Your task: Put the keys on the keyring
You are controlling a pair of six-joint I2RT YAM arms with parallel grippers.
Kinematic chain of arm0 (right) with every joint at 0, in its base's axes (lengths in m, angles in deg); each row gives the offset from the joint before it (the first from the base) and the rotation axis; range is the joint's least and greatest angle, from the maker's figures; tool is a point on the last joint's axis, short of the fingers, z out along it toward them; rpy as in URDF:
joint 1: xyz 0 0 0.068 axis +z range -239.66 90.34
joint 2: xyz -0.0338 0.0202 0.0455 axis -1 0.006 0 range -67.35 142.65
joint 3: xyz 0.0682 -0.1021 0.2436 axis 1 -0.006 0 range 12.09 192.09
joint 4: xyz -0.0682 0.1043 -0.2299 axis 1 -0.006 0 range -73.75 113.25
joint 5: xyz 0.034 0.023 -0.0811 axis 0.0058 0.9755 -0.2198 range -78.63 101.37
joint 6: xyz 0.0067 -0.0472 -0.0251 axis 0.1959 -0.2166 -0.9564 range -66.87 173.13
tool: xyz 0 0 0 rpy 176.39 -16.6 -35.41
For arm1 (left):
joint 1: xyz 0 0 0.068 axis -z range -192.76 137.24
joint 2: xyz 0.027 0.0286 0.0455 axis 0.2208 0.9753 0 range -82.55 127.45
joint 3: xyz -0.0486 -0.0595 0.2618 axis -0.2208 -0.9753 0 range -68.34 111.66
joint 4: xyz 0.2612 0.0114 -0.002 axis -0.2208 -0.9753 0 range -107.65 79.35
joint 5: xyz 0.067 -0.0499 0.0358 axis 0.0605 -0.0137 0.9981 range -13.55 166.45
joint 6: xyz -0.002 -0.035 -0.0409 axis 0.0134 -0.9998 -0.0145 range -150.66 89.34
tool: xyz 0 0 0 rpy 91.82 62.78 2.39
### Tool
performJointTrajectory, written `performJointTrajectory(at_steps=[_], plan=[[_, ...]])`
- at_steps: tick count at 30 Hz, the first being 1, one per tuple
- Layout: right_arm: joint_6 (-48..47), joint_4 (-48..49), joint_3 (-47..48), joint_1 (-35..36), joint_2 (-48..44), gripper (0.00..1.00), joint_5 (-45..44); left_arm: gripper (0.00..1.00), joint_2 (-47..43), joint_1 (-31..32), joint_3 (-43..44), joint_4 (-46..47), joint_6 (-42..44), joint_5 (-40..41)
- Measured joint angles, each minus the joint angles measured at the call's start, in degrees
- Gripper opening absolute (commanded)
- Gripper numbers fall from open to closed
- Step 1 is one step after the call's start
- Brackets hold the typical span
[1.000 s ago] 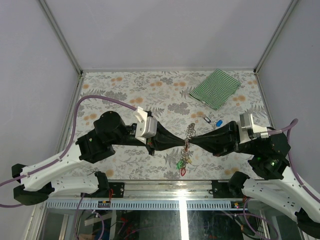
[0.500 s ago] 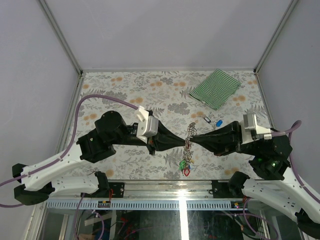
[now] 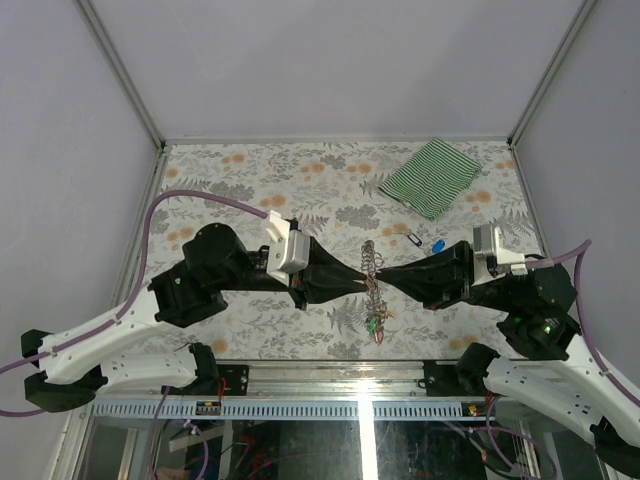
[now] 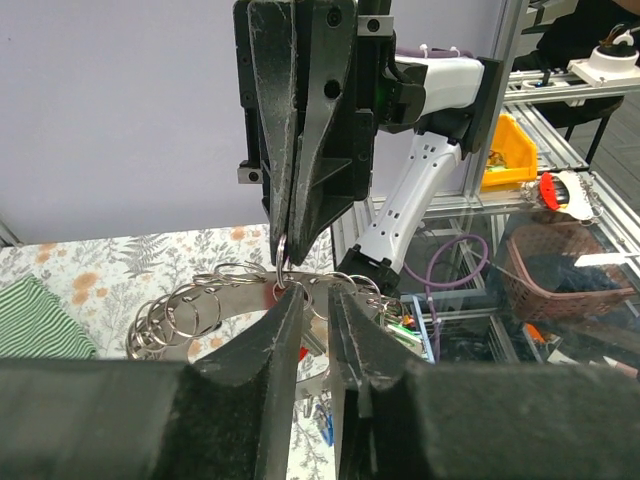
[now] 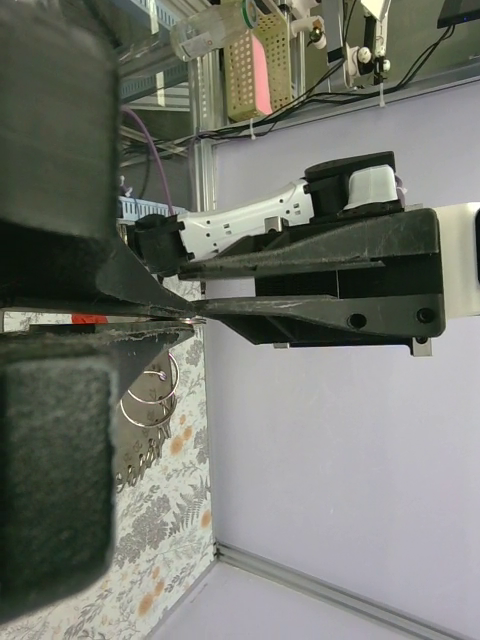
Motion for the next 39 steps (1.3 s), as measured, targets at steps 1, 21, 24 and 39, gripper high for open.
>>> performJointTrajectory(at_steps=[1, 21, 24, 39], plan=[[-0.09, -0.07, -0.02, 0.0, 0.0, 0.0, -0.07, 0.23, 0.0, 0.0, -0.07, 0.02, 0.0, 0.02], [-4.5, -8.46, 4.11, 0.0, 1.68, 0.0, 0.52, 0.29, -1.86, 0.0, -4.83, 3.45, -2.56, 5.99], [-5.09, -10.21, 4.55, 0.0, 1.79, 0.0, 0.44, 0.3, -2.21, 0.0, -5.4, 3.67, -2.99, 7.32], [-7.15, -26.4, 8.46, 0.0, 6.6, 0.0, -12.28, 0.41, -3.19, -10.97, -6.86, 0.85, -11.02, 16.13]])
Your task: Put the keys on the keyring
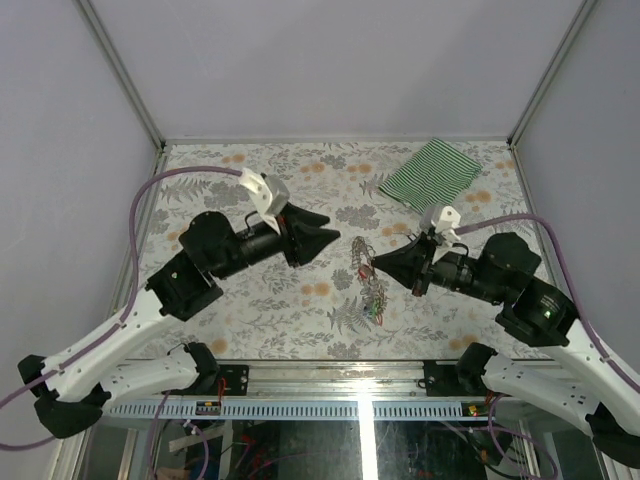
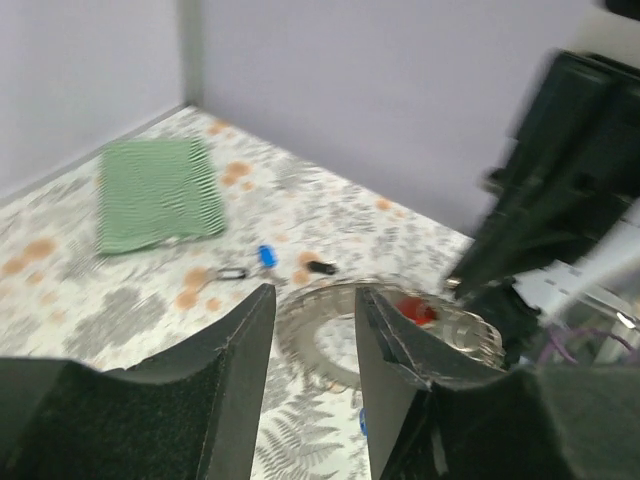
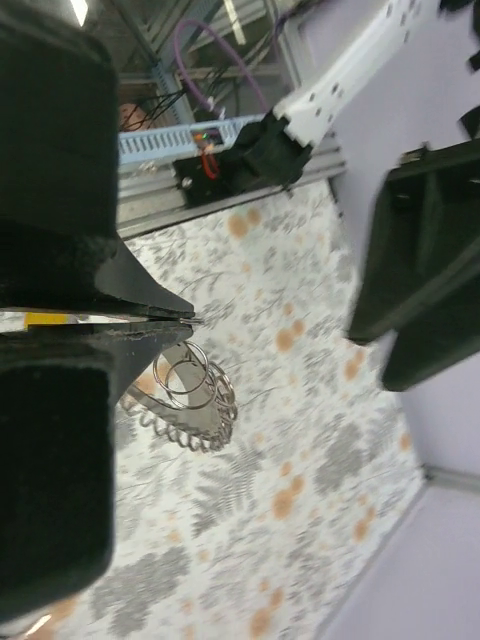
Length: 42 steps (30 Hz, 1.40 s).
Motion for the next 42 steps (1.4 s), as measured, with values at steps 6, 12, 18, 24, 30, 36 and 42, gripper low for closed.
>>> performJointTrajectory(at_steps=[6, 12, 18, 24, 30, 36, 42], plan=[[-0.74, -11.26, 3.13, 0.0, 5.44, 0.0, -9.18, 0.53, -0.02, -13.68, -3.98, -2.69, -6.23, -0.22], [-1.6, -21.75, 6.62, 0.0, 12.46, 0.0, -19.74, 0.67, -0.15, -21.44, -5.92, -8.57, -8.83, 1.31], [-1.84, -28.5, 9.51, 0.0, 19.39, 0.0, -26.69, 0.89, -1.51, -25.94, -8.15, -12.09, -9.9, 2.8], [-2.14, -28.74, 10.86, 0.0, 30.34, 0.0, -26.75, 0.92, -3.13, -26.25, -8.48, -15.52, -10.1, 5.68], [-2.86, -22.53, 12.5, 0.0, 42.53, 0.0, -23.34, 0.93, -6.03, -26.27, -9.03, -18.34, -10.21, 8.68], [-2.97, -15.47, 17.62, 0.0, 53.18, 0.01, -21.16, 0.93, -8.39, -26.29, -9.57, -20.33, -10.62, 10.03], [-2.8, -12.09, 17.73, 0.0, 57.77, 0.03, -19.8, 0.93, -8.7, -26.29, -10.4, -21.57, -11.02, 10.69]])
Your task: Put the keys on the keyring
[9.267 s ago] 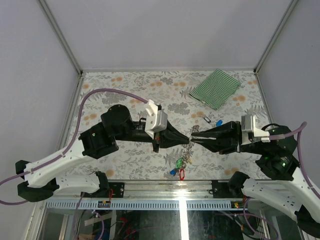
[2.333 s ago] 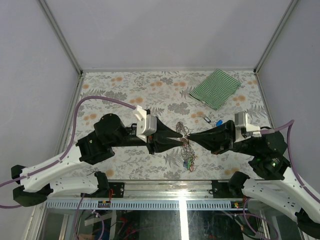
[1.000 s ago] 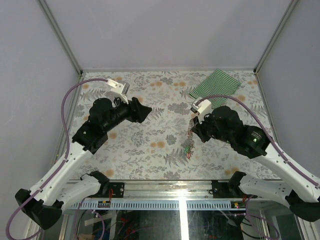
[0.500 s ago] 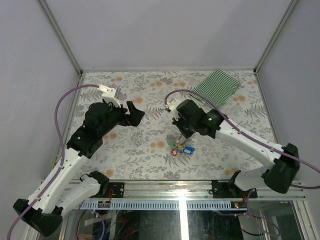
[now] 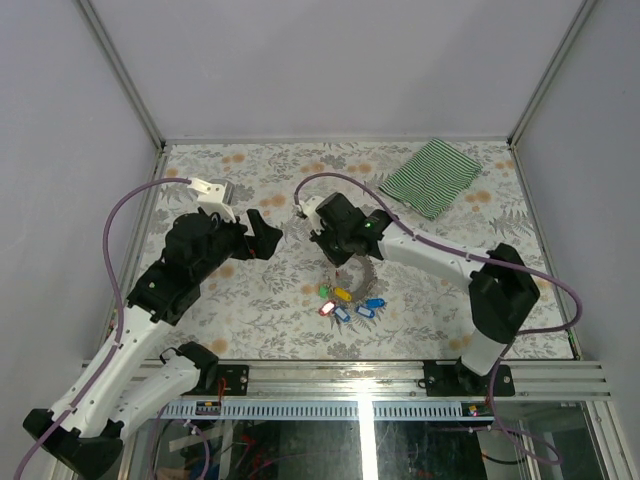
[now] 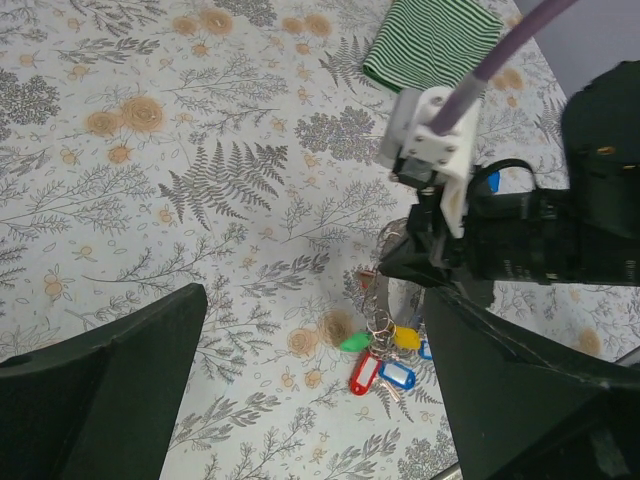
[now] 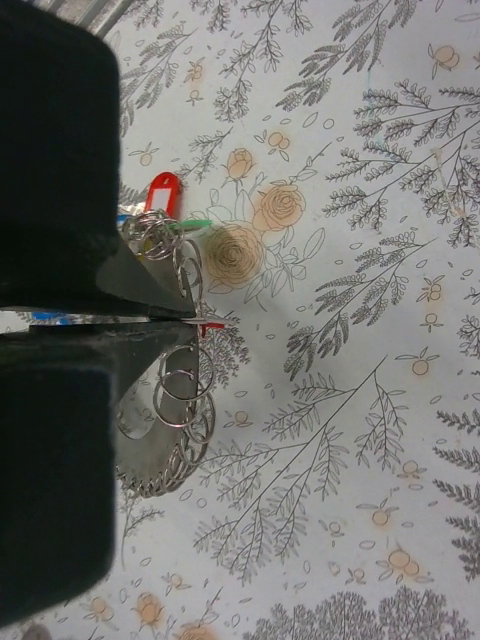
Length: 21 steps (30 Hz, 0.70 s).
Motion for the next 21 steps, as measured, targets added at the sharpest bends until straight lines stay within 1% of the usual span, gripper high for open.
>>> performJointTrajectory(at_steps=[3, 4, 7, 9, 10, 12, 16, 21], plan=[[0.02, 0.9, 0.68, 0.0, 3.08, 0.05, 0.9, 0.92, 0.0, 0.0, -0.11, -0.07, -0.2, 0.04], [0.02, 0.9, 1.38, 0.0, 4.39, 0.08, 1.25, 0.93, 0.0, 0.0, -0.11, -0.07, -0.28, 0.04], [0.02, 1.6, 3.45, 0.0, 7.91, 0.24, 1.49, 0.93, -0.02, 0.0, -0.11, -0.11, -0.42, 0.2], [0.0, 2.38, 4.2, 0.0, 9.09, 0.4, 1.99, 0.93, -0.07, 0.0, -0.11, -0.28, -0.46, 0.46], [0.11, 2.69, 4.28, 0.0, 9.18, 0.44, 2.27, 0.93, -0.11, 0.0, -0.11, -0.35, -0.46, 0.57], [0.2, 4.04, 4.28, 0.0, 9.09, 0.5, 2.64, 0.93, -0.22, 0.0, -0.17, -0.39, -0.66, 0.94], [1.31, 8.66, 1.64, -0.61, 6.86, 0.6, 3.17, 0.93, -0.35, 0.0, -1.11, -0.28, -1.22, 1.2], [5.68, 13.49, -7.28, -4.61, -2.01, 0.69, 6.43, 0.95, 0.7, -0.11, -2.4, -0.24, -2.71, 1.46]])
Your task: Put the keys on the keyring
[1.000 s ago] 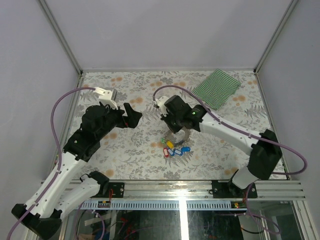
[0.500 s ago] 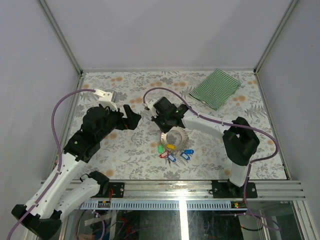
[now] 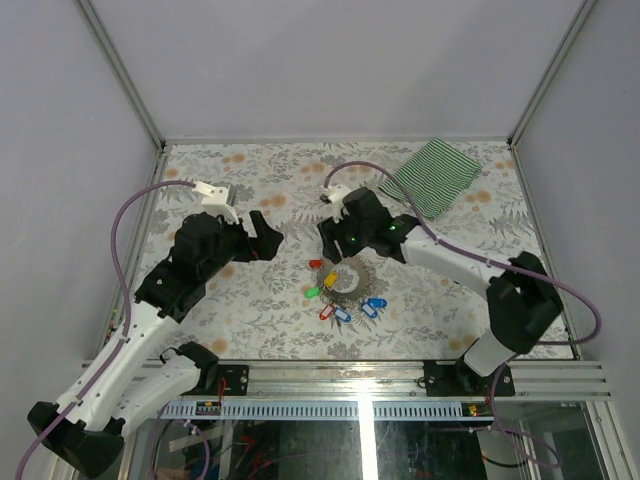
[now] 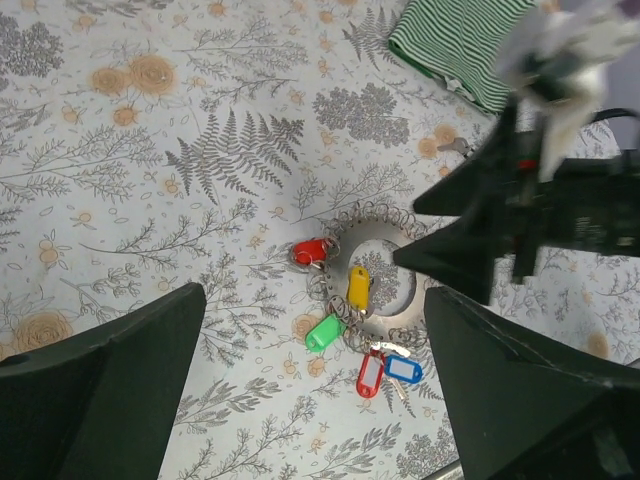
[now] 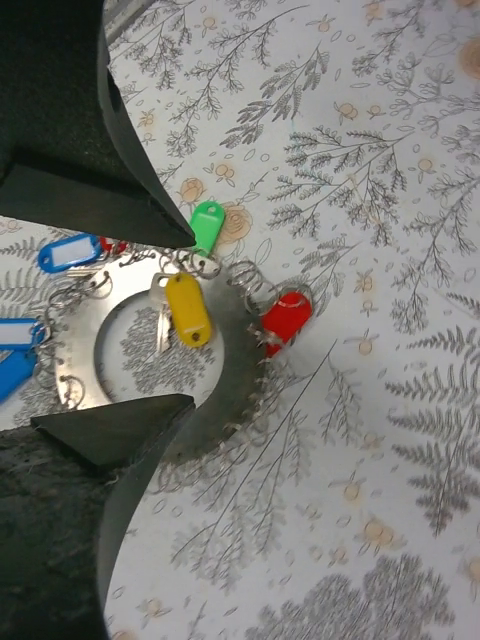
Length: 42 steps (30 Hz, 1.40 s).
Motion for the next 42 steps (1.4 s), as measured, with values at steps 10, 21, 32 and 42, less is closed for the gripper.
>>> performJointTrajectory(at_steps=[10, 21, 32, 42], plan=[[4.59, 1.64, -13.33, -3.08, -25.44, 0.99, -0.28, 1.0, 3.52, -0.26, 0.07, -0.26, -2.29, 1.4], [4.22, -7.48, -14.95, -3.08, -55.32, 0.99, -14.05, 1.0, -4.39, -0.26, 0.63, -4.83, -3.72, 9.86], [6.01, -10.43, -23.78, -3.08, -74.66, 0.99, -26.49, 1.0, -15.85, -0.26, -4.04, -6.38, -3.72, 17.97], [8.31, -11.91, -26.05, -3.08, -78.38, 0.99, -31.78, 1.0, -21.51, -0.26, -6.54, -7.37, -3.69, 20.81]])
